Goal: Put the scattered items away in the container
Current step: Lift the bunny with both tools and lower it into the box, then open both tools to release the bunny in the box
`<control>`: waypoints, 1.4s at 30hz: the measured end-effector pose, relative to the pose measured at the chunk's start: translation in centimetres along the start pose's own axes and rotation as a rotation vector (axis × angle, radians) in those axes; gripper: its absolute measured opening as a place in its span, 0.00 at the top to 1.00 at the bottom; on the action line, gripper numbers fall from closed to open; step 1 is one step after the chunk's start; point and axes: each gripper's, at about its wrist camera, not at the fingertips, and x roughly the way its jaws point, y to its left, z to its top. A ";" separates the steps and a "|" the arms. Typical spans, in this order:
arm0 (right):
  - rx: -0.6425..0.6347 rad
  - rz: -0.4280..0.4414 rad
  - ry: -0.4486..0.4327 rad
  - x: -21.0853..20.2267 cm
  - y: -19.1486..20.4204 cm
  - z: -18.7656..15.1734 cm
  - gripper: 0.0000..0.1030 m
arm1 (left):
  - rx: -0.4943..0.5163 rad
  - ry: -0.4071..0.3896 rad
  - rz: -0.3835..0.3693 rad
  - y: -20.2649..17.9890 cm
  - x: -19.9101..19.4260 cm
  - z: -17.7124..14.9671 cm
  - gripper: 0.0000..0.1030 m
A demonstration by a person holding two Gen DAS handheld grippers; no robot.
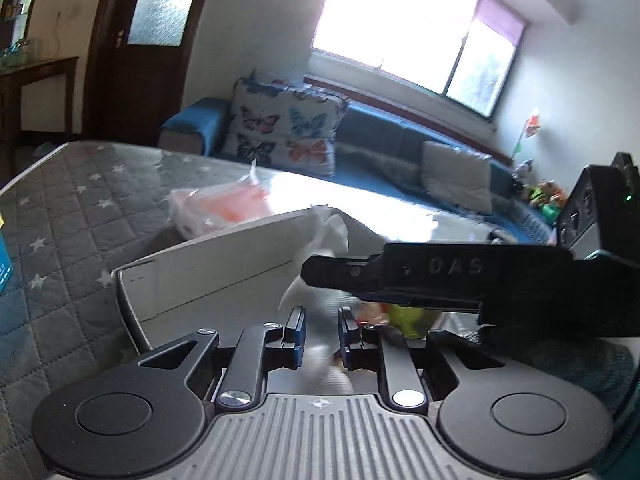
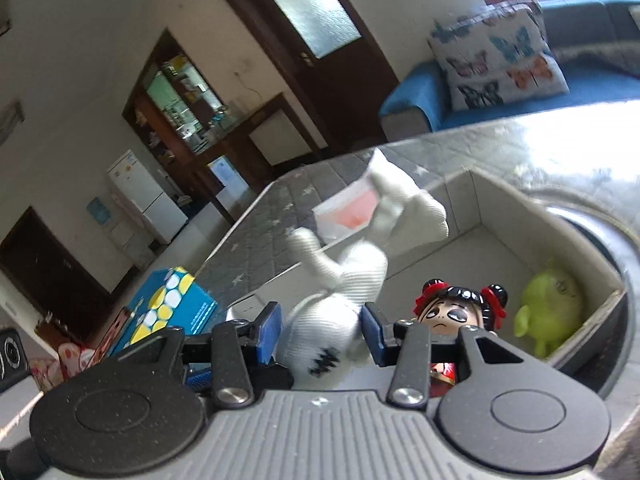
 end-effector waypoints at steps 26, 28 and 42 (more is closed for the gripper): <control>-0.296 -0.172 -0.099 -11.0 1.4 -4.7 0.15 | -0.043 0.104 0.107 0.6 1.4 -2.4 0.80; -0.315 -0.191 -0.117 -12.4 1.2 -5.6 0.15 | -0.034 0.109 0.152 0.7 1.7 -2.5 0.80; -0.249 -0.257 -0.152 -17.4 -2.3 -8.6 0.04 | -0.014 0.170 0.068 -0.9 2.4 -1.4 0.80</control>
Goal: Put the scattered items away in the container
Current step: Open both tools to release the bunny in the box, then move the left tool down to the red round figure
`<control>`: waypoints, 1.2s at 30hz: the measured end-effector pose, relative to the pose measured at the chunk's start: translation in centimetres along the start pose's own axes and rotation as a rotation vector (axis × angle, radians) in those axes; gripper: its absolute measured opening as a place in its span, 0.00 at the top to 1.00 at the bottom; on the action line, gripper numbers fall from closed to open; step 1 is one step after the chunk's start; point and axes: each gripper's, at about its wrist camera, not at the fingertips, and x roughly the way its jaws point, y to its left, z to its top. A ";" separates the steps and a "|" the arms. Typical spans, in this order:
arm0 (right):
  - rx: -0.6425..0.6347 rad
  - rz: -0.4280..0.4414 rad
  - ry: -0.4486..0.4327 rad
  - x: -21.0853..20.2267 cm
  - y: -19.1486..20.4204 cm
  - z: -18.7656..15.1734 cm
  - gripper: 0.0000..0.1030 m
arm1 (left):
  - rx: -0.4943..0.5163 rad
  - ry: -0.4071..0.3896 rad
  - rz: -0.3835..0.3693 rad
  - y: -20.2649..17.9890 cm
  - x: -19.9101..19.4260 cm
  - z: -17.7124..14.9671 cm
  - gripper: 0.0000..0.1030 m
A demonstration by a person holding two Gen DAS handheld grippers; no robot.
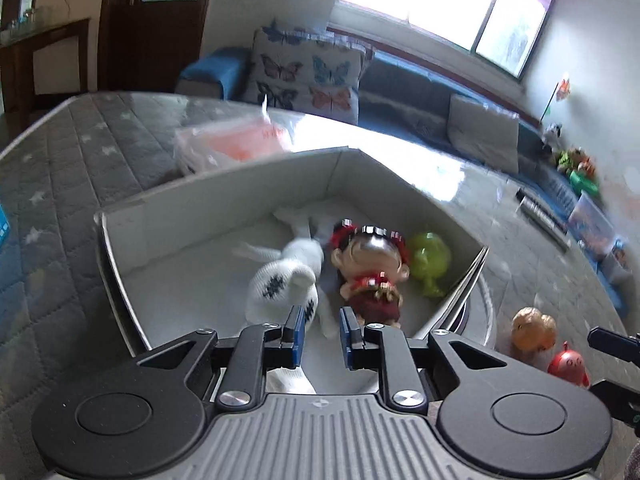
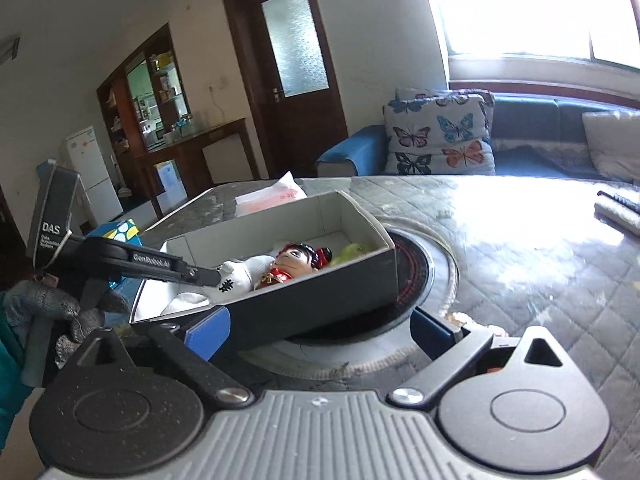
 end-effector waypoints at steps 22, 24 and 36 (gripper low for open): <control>0.032 -0.043 0.028 -0.8 -1.9 -2.2 0.00 | -0.019 -0.092 0.006 -2.4 -2.6 -1.3 0.72; 0.045 -0.054 0.026 -1.2 -2.4 -2.5 0.00 | -0.013 -0.111 -0.024 -3.3 -3.3 -1.8 0.71; 0.026 -0.171 0.036 -3.7 -5.1 -4.7 0.00 | 0.039 -0.078 -0.203 -8.8 -3.3 -5.5 0.71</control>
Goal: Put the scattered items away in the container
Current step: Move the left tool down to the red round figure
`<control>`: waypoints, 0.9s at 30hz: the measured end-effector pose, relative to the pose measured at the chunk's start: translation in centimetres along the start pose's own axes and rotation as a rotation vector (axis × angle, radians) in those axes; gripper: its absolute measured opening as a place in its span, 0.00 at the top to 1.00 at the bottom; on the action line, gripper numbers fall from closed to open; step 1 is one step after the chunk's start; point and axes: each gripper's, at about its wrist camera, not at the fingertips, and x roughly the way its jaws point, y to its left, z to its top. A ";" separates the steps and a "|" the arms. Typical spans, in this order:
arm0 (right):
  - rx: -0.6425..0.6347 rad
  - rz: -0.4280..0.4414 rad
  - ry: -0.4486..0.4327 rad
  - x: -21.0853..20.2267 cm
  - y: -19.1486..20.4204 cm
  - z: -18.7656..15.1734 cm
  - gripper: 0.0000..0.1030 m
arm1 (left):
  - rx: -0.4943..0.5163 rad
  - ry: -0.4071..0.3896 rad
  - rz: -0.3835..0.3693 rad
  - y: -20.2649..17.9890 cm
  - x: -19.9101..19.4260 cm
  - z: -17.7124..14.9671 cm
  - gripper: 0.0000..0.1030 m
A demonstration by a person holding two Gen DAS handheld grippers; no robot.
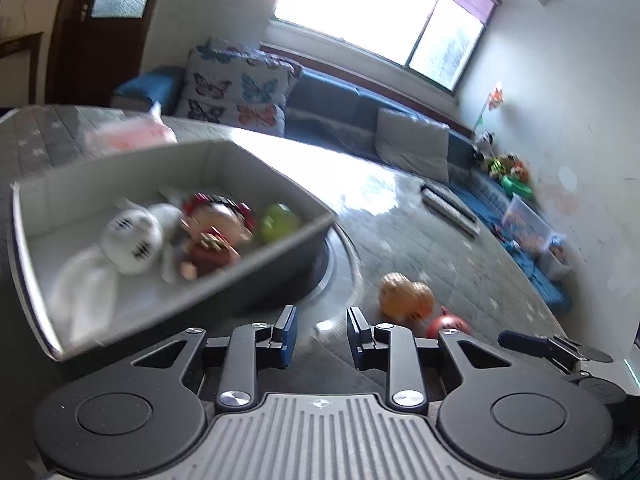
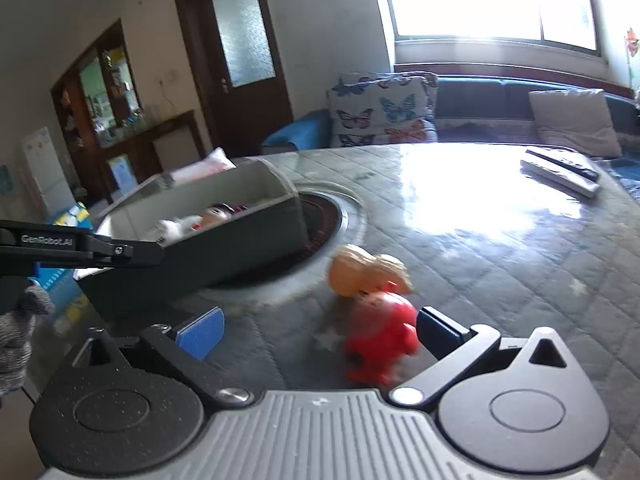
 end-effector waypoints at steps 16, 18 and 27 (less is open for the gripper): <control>0.069 -0.067 0.055 1.6 -3.4 -2.4 0.00 | -0.042 0.130 -0.183 -4.0 4.8 -1.9 0.71; 0.084 -0.068 0.052 1.8 -3.8 -2.3 0.00 | -0.050 0.138 -0.204 -4.3 5.4 -1.7 0.71; 0.081 -0.060 0.040 2.8 -3.8 -1.8 0.02 | -0.089 0.179 -0.290 -5.8 7.6 -0.8 0.71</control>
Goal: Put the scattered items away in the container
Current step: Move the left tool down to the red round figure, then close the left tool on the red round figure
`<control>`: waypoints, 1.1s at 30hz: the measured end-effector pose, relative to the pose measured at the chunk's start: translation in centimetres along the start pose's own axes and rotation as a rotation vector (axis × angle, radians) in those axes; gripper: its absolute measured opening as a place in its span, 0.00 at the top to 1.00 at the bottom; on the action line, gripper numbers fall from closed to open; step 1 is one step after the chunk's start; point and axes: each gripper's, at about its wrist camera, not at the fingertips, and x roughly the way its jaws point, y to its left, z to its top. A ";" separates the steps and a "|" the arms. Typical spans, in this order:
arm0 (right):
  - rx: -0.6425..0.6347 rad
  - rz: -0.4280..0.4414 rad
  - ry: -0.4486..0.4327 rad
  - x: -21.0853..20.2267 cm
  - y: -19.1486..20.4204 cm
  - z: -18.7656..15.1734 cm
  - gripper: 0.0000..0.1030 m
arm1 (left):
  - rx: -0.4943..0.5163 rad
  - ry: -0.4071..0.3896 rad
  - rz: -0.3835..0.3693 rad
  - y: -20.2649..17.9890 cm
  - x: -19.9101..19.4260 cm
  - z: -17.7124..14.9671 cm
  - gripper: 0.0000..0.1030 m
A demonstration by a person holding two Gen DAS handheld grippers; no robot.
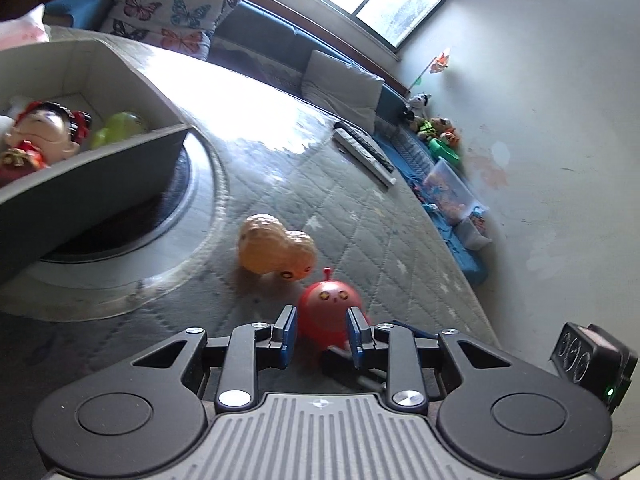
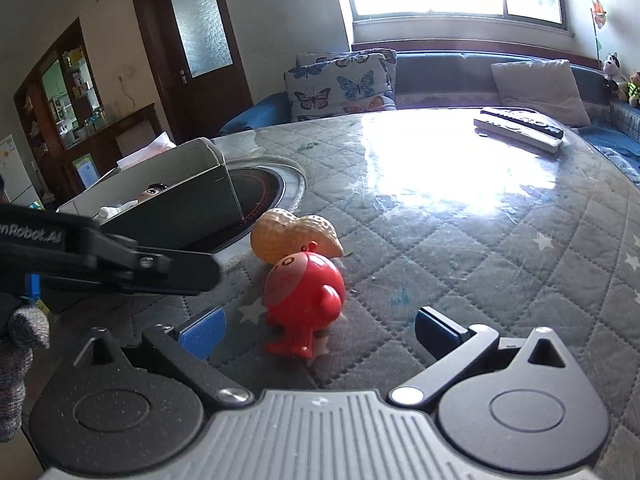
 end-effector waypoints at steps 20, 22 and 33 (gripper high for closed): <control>-0.012 0.026 -0.005 1.6 0.3 0.5 0.30 | -0.152 0.077 -0.117 1.3 4.2 1.3 0.69; -0.008 0.025 -0.001 1.6 0.1 0.4 0.31 | -0.157 0.085 -0.119 1.4 4.5 1.3 0.69; -0.017 0.009 0.012 0.9 -0.5 -0.4 0.32 | -0.176 0.103 -0.123 1.4 5.2 1.2 0.64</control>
